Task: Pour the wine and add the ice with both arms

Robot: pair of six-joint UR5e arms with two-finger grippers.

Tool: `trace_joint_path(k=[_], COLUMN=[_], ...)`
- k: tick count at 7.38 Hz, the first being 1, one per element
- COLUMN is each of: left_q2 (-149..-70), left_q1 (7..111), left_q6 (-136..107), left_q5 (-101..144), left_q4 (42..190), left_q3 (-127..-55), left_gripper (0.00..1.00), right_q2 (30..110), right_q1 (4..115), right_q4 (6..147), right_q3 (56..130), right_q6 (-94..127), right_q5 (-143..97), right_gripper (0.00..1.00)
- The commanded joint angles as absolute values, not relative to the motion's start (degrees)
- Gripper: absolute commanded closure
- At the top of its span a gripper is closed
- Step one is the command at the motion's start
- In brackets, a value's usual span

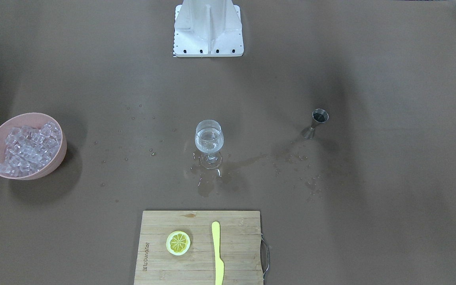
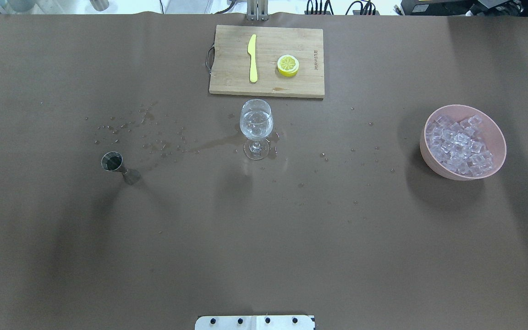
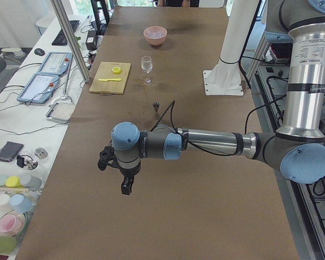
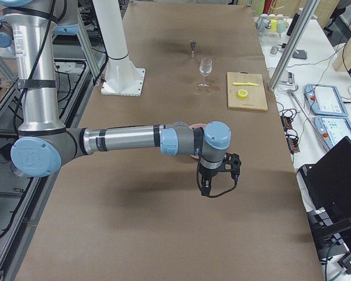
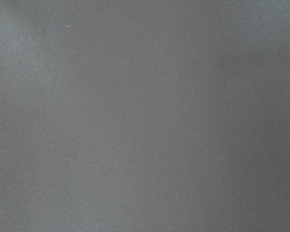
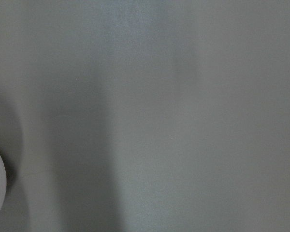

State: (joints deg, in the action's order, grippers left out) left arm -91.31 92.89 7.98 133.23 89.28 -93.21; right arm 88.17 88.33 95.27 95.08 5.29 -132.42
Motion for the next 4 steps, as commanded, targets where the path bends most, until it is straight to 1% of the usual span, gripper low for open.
trace_joint_path(k=[1, 3, 4], left_q2=[-91.8, -91.2, -91.8], left_q1=[92.9, 92.7, 92.7], left_q6=[8.2, 7.6, 7.7], left_q5=[133.2, 133.2, 133.2], left_q4=[89.7, 92.1, 92.5], left_q3=[-93.9, -92.7, -93.4], left_gripper=[0.02, 0.02, 0.02], right_q2=[88.2, 88.2, 88.2], right_q1=[88.4, 88.4, 88.4], right_q4=[95.3, 95.3, 95.3], right_q3=[95.5, 95.7, 95.9], right_q6=[5.1, 5.4, 5.5], right_q5=[-132.5, -133.6, -133.8], right_gripper=[0.0, 0.0, 0.0])
